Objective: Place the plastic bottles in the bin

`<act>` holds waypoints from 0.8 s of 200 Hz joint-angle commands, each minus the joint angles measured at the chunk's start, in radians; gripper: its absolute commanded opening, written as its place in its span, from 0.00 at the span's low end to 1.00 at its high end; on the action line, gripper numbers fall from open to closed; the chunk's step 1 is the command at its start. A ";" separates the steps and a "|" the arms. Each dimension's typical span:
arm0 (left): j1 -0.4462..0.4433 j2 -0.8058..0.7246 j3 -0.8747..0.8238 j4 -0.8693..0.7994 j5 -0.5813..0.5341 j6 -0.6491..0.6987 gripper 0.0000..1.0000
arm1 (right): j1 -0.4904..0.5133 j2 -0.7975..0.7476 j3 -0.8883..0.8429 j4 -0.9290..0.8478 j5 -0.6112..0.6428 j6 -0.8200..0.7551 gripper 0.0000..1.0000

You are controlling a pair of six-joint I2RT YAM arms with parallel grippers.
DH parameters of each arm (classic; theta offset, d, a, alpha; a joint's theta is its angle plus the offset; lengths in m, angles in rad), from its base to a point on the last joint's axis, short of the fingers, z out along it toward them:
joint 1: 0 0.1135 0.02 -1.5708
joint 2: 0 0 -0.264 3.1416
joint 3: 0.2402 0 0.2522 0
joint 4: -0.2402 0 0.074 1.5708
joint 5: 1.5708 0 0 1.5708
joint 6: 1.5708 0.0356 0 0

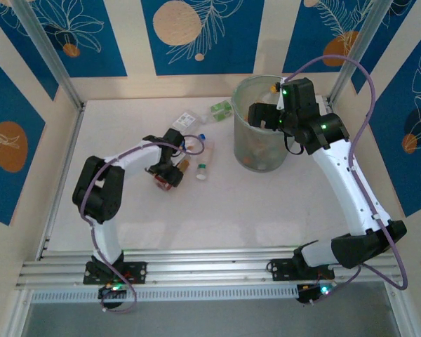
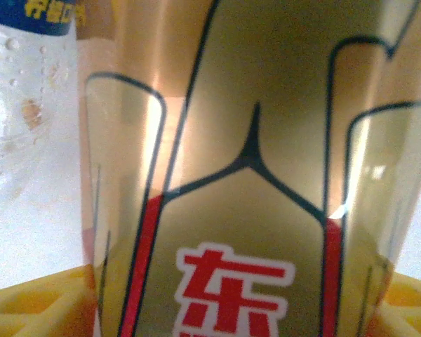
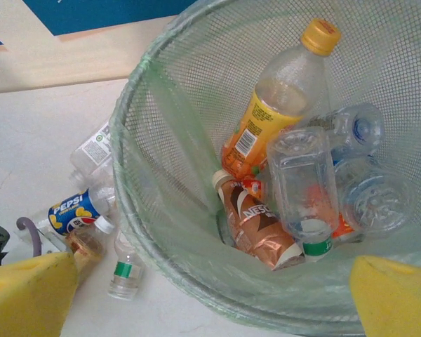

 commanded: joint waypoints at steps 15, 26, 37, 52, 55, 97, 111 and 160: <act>-0.005 -0.065 -0.036 -0.013 0.089 0.007 0.61 | 0.012 -0.013 -0.008 0.012 -0.004 0.026 0.99; -0.007 -0.101 -0.048 -0.010 0.113 0.004 0.60 | 0.012 -0.018 -0.011 0.012 -0.006 0.029 0.99; -0.007 -0.140 -0.056 -0.011 0.139 0.000 0.60 | 0.014 -0.025 -0.016 0.012 -0.013 0.036 0.99; -0.008 -0.200 -0.065 -0.010 0.173 -0.001 0.60 | 0.017 -0.039 -0.029 0.015 -0.032 0.048 0.99; -0.008 -0.213 -0.067 -0.011 0.181 -0.001 0.60 | 0.017 -0.044 -0.032 0.017 -0.037 0.050 0.99; -0.017 -0.402 -0.115 0.050 0.301 -0.021 0.60 | 0.029 -0.094 -0.111 0.072 -0.142 0.118 0.99; -0.017 -0.463 -0.147 0.110 0.341 -0.047 0.60 | 0.033 -0.107 -0.147 0.110 -0.211 0.145 0.99; -0.022 -0.603 -0.247 0.373 0.522 -0.139 0.59 | 0.075 -0.099 -0.236 0.264 -0.420 0.239 0.99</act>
